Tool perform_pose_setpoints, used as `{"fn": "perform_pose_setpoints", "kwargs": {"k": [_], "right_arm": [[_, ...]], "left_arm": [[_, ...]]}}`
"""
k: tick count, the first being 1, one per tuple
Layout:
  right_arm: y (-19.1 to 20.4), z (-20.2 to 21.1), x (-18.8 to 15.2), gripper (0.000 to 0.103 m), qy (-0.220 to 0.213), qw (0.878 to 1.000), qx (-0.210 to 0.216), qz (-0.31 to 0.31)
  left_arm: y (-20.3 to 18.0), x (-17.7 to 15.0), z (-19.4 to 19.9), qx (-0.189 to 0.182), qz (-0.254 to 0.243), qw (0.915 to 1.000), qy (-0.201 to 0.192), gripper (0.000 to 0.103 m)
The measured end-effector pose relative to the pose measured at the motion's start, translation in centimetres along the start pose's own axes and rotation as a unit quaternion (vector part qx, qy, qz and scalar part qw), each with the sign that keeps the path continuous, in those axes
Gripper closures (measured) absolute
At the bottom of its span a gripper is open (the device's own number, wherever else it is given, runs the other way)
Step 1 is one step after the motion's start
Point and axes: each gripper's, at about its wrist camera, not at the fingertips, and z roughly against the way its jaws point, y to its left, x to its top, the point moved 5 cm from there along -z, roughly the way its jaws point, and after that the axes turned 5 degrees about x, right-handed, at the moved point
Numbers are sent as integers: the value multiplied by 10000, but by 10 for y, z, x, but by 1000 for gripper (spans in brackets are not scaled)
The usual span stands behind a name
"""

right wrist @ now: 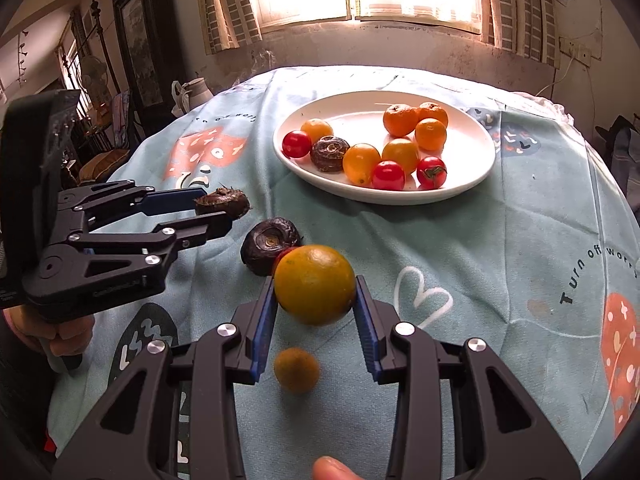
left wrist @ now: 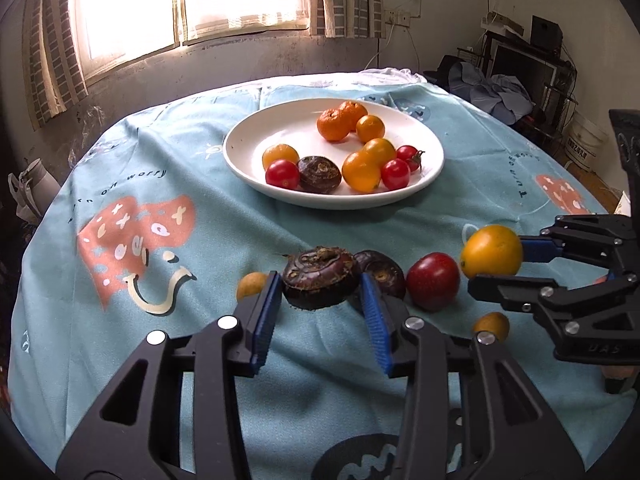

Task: Organize fruits

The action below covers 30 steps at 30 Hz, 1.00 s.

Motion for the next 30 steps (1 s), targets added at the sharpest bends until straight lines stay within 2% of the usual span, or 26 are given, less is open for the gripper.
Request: {"fn": "perform_pose_setpoints", "kwargs": {"k": [2, 4, 5, 7, 10, 14, 17, 19, 21, 23, 28, 30], "right_arm": [[-1, 1, 3, 65, -59, 10000, -19, 25], [-7, 3, 7, 65, -140, 9999, -42, -12], [-10, 4, 11, 65, -185, 9998, -55, -41], [-18, 4, 22, 65, -293, 9994, -89, -131], [-31, -1, 39, 65, -382, 9988, -182, -254], [-42, -2, 40, 65, -419, 9981, -129, -426], [-42, -2, 39, 65, -376, 9981, -82, -476], [-41, -1, 37, 65, -363, 9981, -39, -489], [-41, 1, 37, 65, -369, 9981, -26, -483], [-41, 3, 36, 65, -395, 9980, -12, -493], [-37, 5, 34, 65, -405, 9982, 17, -444], [-36, 6, 34, 65, -409, 9983, 24, -423]], "left_arm": [[-2, 6, 12, -111, 96, 9998, -161, 62], [-2, 17, 21, -235, 194, 9991, -280, 81], [-1, 23, 24, -364, 260, 9986, -297, 86], [3, 40, 27, -385, 371, 9977, -422, 86], [6, 59, 13, -262, 290, 9986, -349, 86], [10, 46, -1, -264, 184, 9994, -117, 86], [5, 34, -22, -413, 220, 9985, 278, 86], [1, 25, -33, -431, 148, 9978, 478, 77], [0, 16, -40, -236, 53, 9981, 563, 46], [2, 6, -44, -75, -5, 9982, 602, 44], [6, -1, -36, -123, -49, 9984, 552, 45], [4, -5, -32, -237, -200, 9979, 564, 53]]}}
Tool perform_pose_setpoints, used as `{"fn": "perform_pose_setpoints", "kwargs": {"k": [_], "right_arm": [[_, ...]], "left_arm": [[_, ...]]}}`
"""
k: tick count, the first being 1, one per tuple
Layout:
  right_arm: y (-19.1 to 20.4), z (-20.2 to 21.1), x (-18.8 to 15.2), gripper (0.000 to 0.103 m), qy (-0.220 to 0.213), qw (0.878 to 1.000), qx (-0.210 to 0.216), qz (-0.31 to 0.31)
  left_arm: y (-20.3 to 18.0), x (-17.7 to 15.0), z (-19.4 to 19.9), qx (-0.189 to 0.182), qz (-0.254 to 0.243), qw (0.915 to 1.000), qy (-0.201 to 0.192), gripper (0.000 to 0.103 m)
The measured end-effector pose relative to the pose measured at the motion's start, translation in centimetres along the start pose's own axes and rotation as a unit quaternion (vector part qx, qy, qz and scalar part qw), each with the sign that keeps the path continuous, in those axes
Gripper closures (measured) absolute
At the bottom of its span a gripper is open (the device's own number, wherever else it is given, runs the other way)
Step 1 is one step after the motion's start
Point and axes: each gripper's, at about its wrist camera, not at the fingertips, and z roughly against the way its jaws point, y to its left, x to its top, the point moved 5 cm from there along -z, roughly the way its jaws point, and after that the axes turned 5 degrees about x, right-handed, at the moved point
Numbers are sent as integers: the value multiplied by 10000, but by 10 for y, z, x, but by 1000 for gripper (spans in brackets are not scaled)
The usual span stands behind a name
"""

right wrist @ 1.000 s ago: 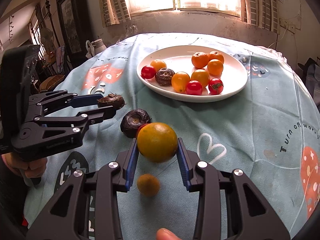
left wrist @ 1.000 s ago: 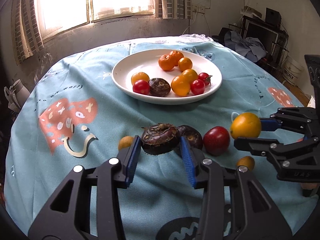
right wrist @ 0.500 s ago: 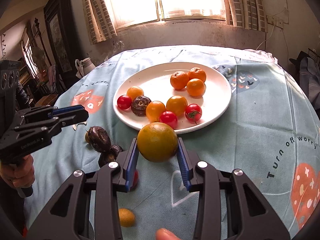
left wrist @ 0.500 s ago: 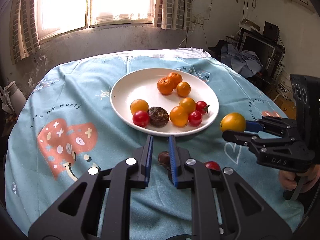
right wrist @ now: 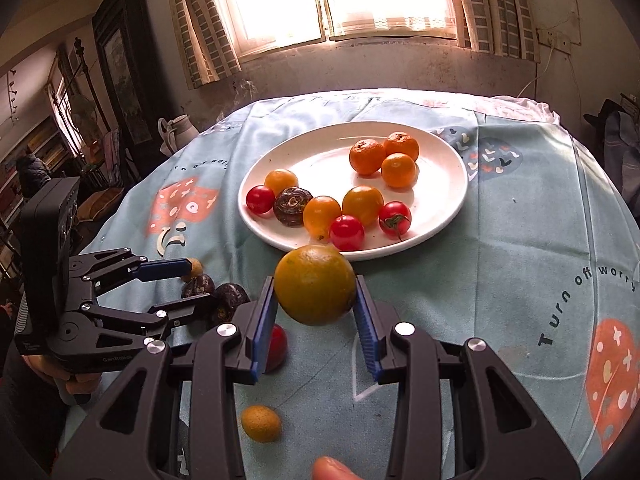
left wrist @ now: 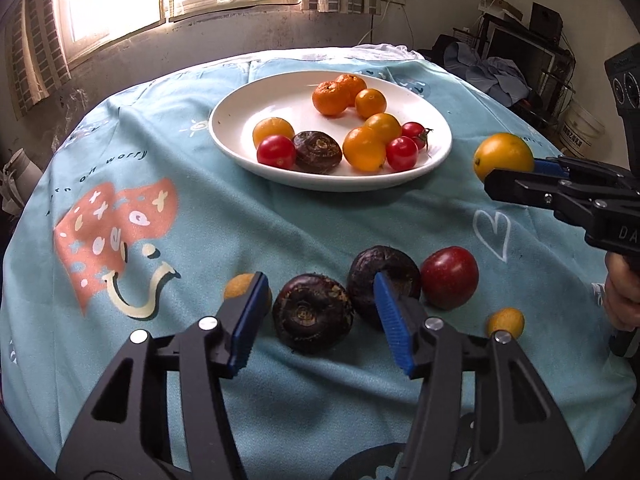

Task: Organize fruits
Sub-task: 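Grasp a dark brown round fruit with the left tool while the right tool sets the orange on the plate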

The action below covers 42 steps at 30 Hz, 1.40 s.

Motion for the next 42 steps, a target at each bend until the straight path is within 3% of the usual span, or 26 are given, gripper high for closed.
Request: {"fn": "perform_pose_setpoints", "kwargs": {"k": [2, 4, 7, 9, 15, 21, 31, 37, 42], "right_arm": [[0, 1, 0, 65, -5, 10000, 12, -8], [1, 1, 0, 65, 4, 10000, 21, -3], [3, -1, -1, 65, 39, 10000, 22, 32], [4, -2, -2, 65, 48, 10000, 9, 68], [3, -3, -3, 65, 53, 9999, -41, 76], [3, -2, -4, 65, 46, 10000, -30, 68], [4, 0, -2, 65, -14, 10000, -21, 66], [0, -2, 19, 65, -251, 9994, -199, 122], [-16, -28, 49, 65, -333, 9981, -486, 194]], "left_arm": [[-4, -5, 5, -42, -325, 9995, 23, 60], [-9, -11, 5, 55, -823, 9965, 130, 62], [-20, -15, -2, 462, -1822, 9820, 177, 62], [-21, -11, -8, 526, -2110, 9758, 247, 61], [-9, 0, -22, 12, -1582, 9869, 319, 60], [-6, -11, -10, 120, -1312, 9911, 203, 61], [3, -21, 25, -188, -634, 9978, -31, 61], [6, 44, 40, -433, -179, 9971, -599, 61], [9, 100, 1, -211, 254, 9975, -620, 61]]}}
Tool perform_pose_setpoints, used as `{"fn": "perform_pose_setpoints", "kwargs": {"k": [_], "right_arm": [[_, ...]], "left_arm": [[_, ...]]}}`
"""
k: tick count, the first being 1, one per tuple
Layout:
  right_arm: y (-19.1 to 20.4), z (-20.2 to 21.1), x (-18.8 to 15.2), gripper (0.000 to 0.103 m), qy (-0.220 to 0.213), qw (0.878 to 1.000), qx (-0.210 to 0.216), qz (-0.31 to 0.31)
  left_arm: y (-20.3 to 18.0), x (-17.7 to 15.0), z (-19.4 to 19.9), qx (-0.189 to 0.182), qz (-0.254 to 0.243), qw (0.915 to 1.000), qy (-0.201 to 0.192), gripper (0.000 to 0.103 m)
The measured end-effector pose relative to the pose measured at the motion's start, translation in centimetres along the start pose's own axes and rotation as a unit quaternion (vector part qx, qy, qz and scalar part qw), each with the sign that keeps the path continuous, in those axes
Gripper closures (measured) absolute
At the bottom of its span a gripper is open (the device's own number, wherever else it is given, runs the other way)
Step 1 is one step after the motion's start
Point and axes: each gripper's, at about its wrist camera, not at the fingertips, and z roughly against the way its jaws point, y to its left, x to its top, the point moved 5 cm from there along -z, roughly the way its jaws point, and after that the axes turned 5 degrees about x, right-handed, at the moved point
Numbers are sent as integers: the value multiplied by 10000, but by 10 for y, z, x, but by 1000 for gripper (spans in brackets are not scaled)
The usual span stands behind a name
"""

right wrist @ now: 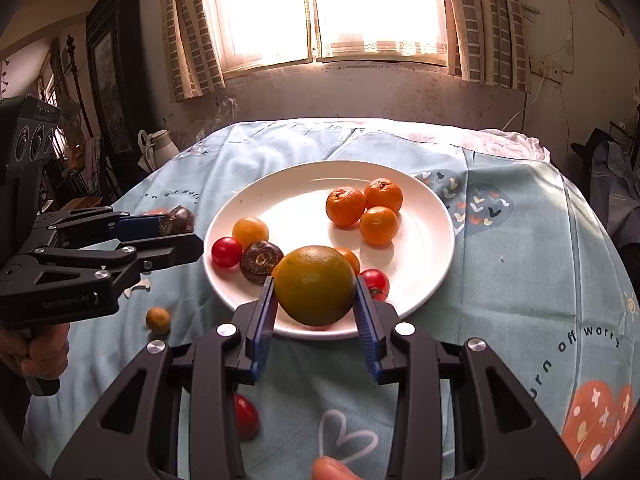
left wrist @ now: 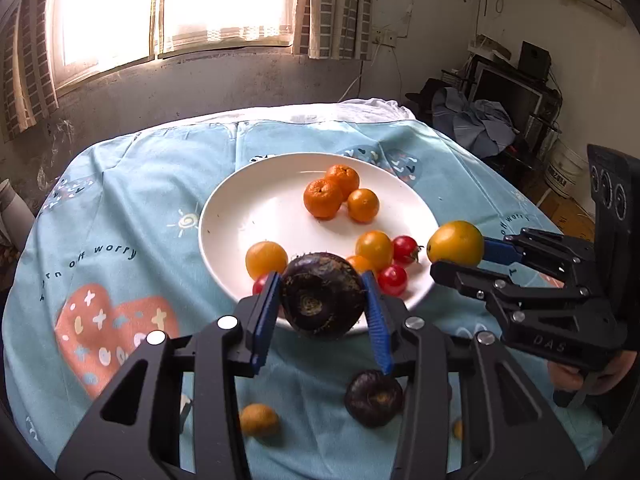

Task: Organize fruits

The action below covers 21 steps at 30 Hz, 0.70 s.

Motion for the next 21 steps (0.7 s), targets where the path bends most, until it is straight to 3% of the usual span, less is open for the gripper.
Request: {"fn": "perform_pose_setpoints", "kwargs": {"k": [3, 4, 5, 6, 8, 12, 18, 21], "right_arm": [[-10, -21, 14, 64, 34, 9999, -34, -112], [-13, -26, 17, 59, 36, 9999, -68, -125], [-15, -28, 20, 38, 13, 9998, -124, -123], [-16, -26, 21, 28, -30, 9997, -192, -127], [-13, -16, 18, 28, -99, 9999, -73, -121], [-3, 5, 1, 28, -80, 10000, 4, 16], [22, 31, -46, 28, 241, 9995, 178, 131], [36, 39, -71, 28, 379, 9987, 193, 263]], "left_arm": [[0, 19, -30, 282, 108, 9995, 10, 61], [1, 23, -36, 327, 159, 9993, 45, 61], [3, 26, -39, 352, 240, 9991, 75, 54], [4, 28, -38, 394, 344, 9986, 79, 32], [8, 28, -23, 426, 554, 9975, -112, 12], [15, 12, 12, 690, 685, 9950, -227, 8], [32, -55, 52, 1000, 1059, 9891, -209, 4], [46, -92, 58, 1177, 1524, 9812, -114, 4]]}}
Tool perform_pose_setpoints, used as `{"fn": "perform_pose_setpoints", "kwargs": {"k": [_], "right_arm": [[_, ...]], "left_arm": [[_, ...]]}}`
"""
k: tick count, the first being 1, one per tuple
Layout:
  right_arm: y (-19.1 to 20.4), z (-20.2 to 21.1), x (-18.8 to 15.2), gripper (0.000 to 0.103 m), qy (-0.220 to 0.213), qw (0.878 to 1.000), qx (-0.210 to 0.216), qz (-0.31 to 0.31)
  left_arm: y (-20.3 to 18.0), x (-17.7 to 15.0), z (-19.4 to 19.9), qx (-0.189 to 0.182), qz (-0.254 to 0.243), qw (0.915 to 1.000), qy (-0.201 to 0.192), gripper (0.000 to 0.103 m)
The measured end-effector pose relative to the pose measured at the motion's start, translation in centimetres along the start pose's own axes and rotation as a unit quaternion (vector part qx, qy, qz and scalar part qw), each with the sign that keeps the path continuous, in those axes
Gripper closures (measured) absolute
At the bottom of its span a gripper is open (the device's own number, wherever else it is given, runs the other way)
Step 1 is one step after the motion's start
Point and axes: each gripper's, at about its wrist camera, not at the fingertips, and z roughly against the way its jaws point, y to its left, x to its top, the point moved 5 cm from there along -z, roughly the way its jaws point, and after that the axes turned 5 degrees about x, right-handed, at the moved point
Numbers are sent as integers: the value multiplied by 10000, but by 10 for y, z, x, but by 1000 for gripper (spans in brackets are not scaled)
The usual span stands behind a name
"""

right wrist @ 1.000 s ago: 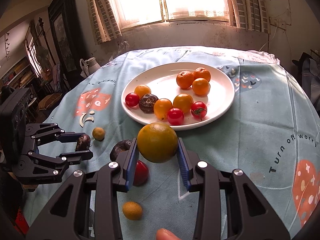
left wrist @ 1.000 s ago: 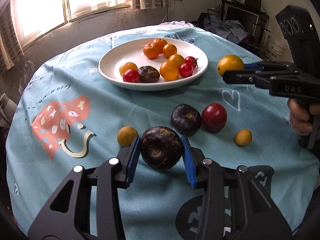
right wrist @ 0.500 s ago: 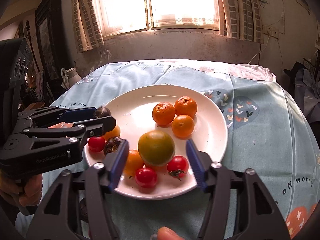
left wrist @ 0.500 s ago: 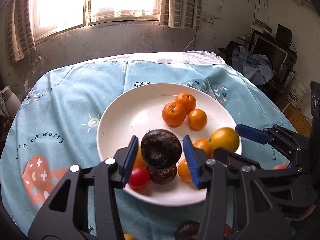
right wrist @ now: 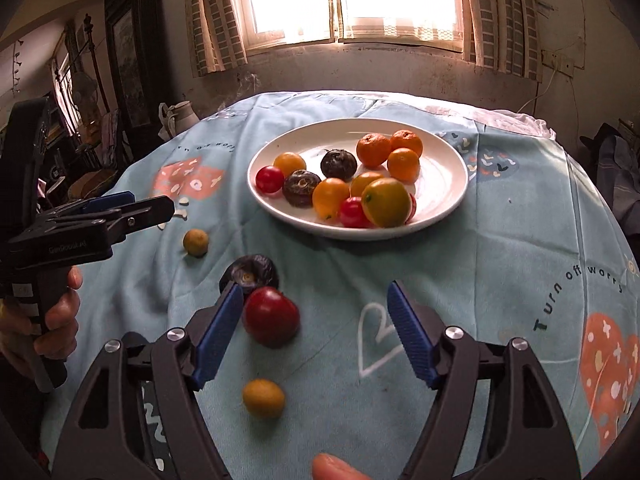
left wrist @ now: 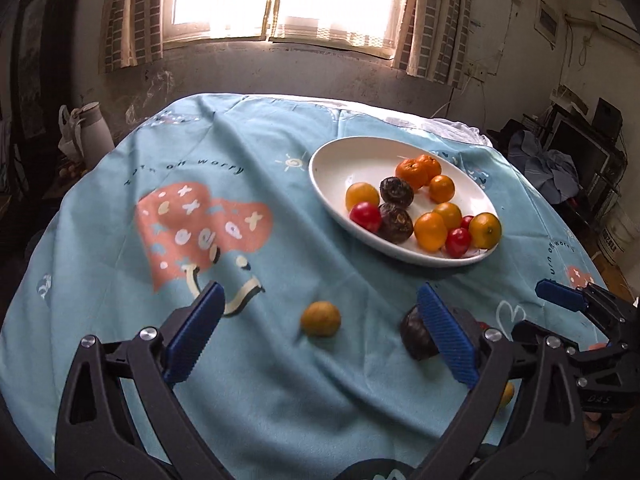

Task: Organize fruits

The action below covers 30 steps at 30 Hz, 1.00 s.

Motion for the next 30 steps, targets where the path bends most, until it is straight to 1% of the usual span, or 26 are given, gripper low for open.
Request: {"fn": "perform_pose_setpoints", "kwargs": {"k": [1, 2, 3, 5, 7, 11, 13, 14, 15, 16, 17, 20, 22, 23, 25, 28, 30], "right_arm": [[5, 0, -7, 28, 88, 9999, -66, 65], [10, 0, -12, 28, 180, 9996, -121, 154], [14, -1, -16, 28, 250, 9993, -174, 236], [20, -3, -22, 28, 350, 9984, -219, 382], [25, -4, -25, 28, 443, 9977, -203, 467], [28, -10, -32, 28, 691, 9958, -238, 544], [26, -11, -36, 28, 790, 9955, -213, 485], [26, -10, -37, 33, 813, 9955, -169, 462], [25, -10, -38, 35, 829, 9954, -146, 457], [26, -10, -39, 36, 847, 9952, -130, 462], [27, -10, -40, 39, 876, 9950, -115, 475], [27, -11, -43, 41, 972, 9941, -123, 475], [27, -11, -45, 46, 1037, 9936, -81, 449], [27, -11, -46, 50, 1068, 9932, -59, 451], [29, -12, -49, 54, 1130, 9924, -33, 487], [30, -13, -54, 55, 1234, 9911, -20, 496], [29, -14, -55, 63, 1286, 9906, -17, 470]], "left_arm": [[7, -8, -2, 142, 185, 9996, 170, 4], [10, -11, -1, 129, 267, 9993, 208, 4], [11, -13, 1, 107, 289, 9994, 165, 4], [11, -13, 3, 285, 212, 9993, 80, 4], [11, -12, 2, 408, 157, 9990, 80, 4], [10, -14, -2, 377, 132, 9990, 179, 4], [9, -14, -1, 361, 114, 9991, 164, 4], [8, -13, 0, 383, 93, 9991, 128, 4], [9, -13, 1, 417, 73, 9991, 99, 4], [9, -12, 2, 441, 57, 9990, 82, 4], [10, -12, 2, 455, 47, 9989, 76, 4], [10, -11, 2, 480, 30, 9988, 66, 4], [11, -10, 3, 492, 25, 9988, 32, 4], [12, -9, 4, 505, 27, 9987, 21, 4], [12, -9, 4, 514, 33, 9987, 23, 4], [10, -11, 2, 445, 0, 9990, 82, 4], [6, -13, 1, 368, -75, 9992, 105, 4]]}}
